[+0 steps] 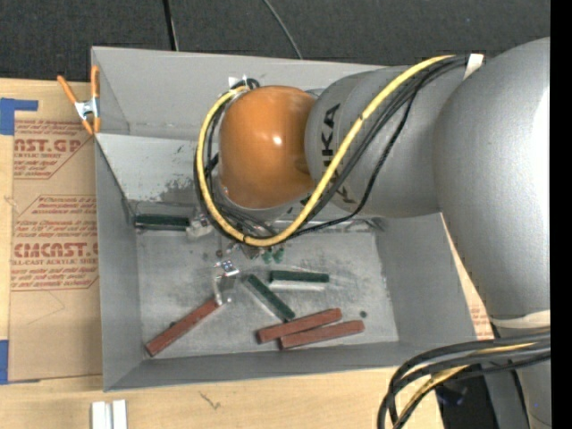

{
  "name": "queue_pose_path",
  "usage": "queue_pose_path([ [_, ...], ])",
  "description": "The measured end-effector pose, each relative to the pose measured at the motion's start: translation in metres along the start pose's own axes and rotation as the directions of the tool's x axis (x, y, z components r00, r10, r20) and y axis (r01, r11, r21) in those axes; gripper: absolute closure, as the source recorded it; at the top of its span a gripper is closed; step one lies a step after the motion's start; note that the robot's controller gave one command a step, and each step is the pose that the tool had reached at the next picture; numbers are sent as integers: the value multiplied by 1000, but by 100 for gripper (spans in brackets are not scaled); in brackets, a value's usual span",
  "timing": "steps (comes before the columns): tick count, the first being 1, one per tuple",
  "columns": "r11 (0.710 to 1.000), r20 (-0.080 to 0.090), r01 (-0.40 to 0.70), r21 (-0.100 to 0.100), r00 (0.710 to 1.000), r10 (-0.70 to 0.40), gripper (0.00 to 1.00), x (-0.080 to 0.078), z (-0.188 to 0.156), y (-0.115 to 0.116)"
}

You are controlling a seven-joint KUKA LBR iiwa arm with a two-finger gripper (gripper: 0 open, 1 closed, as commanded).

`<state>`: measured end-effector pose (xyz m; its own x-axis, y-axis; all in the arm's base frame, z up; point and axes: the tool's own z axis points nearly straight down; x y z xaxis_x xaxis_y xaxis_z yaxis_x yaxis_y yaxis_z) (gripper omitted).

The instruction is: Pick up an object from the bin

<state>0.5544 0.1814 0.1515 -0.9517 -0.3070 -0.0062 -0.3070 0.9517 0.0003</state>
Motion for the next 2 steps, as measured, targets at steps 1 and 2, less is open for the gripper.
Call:
queue_pose_path([
  [1, 996, -4, 90, -2, 996, -90, 100, 49, 72, -1],
  [2, 996, -3, 90, -2, 996, -90, 100, 49, 72, -1],
])
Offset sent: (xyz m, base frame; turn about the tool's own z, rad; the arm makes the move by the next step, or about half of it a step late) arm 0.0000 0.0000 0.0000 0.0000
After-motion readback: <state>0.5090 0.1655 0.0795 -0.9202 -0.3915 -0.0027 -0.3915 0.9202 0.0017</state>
